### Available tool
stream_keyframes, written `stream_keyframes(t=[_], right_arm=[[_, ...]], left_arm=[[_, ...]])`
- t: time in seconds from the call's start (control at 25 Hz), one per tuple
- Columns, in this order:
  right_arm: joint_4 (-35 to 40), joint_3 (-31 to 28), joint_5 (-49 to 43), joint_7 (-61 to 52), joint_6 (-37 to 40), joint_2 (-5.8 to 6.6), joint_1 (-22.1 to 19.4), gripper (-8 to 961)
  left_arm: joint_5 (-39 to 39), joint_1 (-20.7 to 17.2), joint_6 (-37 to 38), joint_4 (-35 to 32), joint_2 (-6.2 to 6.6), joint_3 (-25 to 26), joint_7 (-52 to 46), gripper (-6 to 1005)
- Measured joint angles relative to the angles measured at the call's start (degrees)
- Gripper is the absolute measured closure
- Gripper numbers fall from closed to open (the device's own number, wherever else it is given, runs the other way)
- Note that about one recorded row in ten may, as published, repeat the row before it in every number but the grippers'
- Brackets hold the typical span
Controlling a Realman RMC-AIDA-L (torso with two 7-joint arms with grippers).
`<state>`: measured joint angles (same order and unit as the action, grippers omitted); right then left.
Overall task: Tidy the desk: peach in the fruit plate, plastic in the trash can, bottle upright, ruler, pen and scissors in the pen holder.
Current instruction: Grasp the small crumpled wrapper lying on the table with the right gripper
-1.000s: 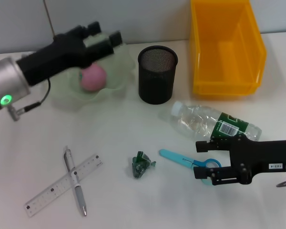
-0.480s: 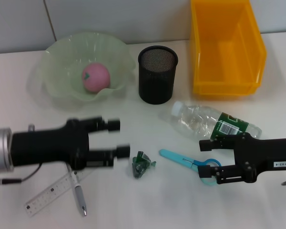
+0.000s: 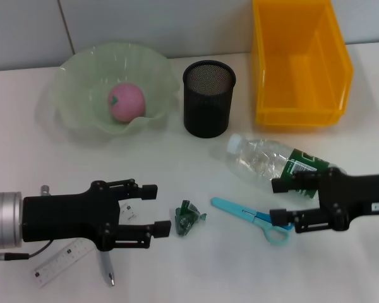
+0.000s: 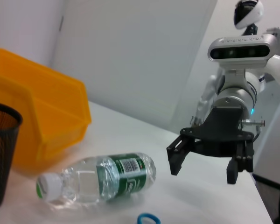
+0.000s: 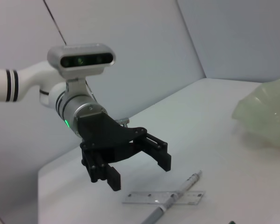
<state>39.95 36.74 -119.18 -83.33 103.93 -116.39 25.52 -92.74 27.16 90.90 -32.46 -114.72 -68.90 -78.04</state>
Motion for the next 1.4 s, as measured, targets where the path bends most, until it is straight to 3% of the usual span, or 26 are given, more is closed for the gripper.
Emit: stream_keyframes(t=[0.24, 0.32, 0.56, 0.76, 1.0, 1.08, 1.4], right_arm=[[20.36, 0.34, 0.49, -19.71, 7.17, -2.22, 1.74, 186], [26.61, 0.98, 0.53, -25.73, 8.42, -2.38, 2.99, 186], [36.10, 2.10, -4.76, -40.73, 10.66, 0.26, 10.10, 187], [37.37, 2.69, -11.66, -45.52, 12.09, 1.99, 16.33, 188], [35.98, 7.42, -18.51, -47.80, 13.47, 2.63, 22.23, 188], [32.14, 10.49, -19.99, -48.63, 13.94, 2.85, 25.41, 188], [20.88, 16.39, -21.46, -48.19, 9.91, 2.88, 30.91, 189]], left_arm=[[0.03, -0.32, 0.38, 0.17, -0.30, 1.99, 0.93, 187], [0.02, -0.32, 0.07, 0.15, -0.49, 2.03, 0.96, 186], [0.00, -0.56, 0.12, 0.19, -0.82, 4.02, 1.53, 186], [-0.01, -0.74, 0.14, 0.15, -0.85, 4.11, 1.58, 186], [0.06, -0.74, 0.01, 0.11, -0.86, 4.14, 1.59, 186], [0.11, -0.73, -0.02, 0.11, -0.86, 4.19, 1.59, 186], [-0.16, -0.91, -0.59, 0.32, -0.24, 4.39, 1.92, 186]])
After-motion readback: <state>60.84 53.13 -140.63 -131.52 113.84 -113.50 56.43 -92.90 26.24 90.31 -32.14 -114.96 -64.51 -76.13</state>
